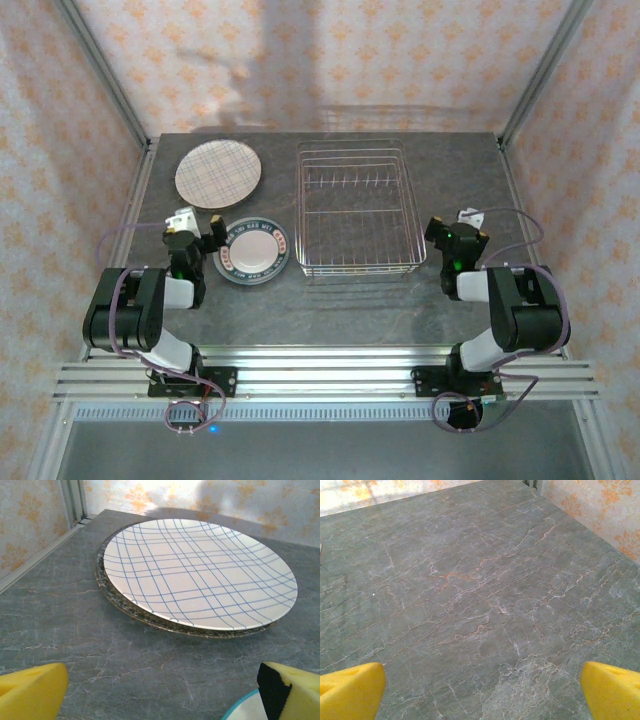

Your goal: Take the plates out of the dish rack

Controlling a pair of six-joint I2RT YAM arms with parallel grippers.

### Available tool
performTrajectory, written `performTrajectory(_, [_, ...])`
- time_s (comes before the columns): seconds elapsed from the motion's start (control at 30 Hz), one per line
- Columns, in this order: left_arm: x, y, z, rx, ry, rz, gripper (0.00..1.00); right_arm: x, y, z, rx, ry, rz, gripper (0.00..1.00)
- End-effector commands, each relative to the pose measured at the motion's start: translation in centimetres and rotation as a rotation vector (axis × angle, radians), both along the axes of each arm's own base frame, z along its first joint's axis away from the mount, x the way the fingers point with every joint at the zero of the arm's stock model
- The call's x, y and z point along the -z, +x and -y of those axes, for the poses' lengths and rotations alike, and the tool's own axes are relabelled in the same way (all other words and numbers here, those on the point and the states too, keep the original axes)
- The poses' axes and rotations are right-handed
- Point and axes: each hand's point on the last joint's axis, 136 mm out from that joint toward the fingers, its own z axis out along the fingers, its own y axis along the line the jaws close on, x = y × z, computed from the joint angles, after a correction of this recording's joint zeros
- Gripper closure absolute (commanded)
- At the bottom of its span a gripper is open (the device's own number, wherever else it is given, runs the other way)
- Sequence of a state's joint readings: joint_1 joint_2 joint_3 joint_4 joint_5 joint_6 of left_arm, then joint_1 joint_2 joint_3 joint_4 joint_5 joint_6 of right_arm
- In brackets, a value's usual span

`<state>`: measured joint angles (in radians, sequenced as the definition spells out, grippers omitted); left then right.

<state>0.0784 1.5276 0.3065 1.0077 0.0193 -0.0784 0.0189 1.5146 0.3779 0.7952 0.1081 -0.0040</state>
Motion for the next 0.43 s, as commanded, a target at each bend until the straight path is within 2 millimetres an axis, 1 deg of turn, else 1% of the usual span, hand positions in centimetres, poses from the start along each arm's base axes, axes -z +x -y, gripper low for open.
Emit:
performTrajectory(0.0, [-0.3, 1.2, 1.0, 0.066, 0.027, -0.027, 0.01, -1.1, 0.6, 0.3, 0.026, -0.012, 0.037, 0.01])
performTrajectory(0.13, [-0.2, 1.4, 2.0, 0.116, 0.043, -0.032, 0.01, -1.0, 0.7, -0.2, 0.006, -0.025, 0.025, 0.01])
performTrajectory(0.23, [0.0, 1.7, 2.1, 0.107, 0.060, -0.071, 0.01, -1.0, 0.8, -0.2, 0.007, -0.026, 0.025, 0.01])
performTrajectory(0.4, [0.0, 1.6, 2.1, 0.105, 0.063, -0.064, 0.01, -1.0, 0.8, -0.2, 0.007, -0.026, 0.024, 0.01])
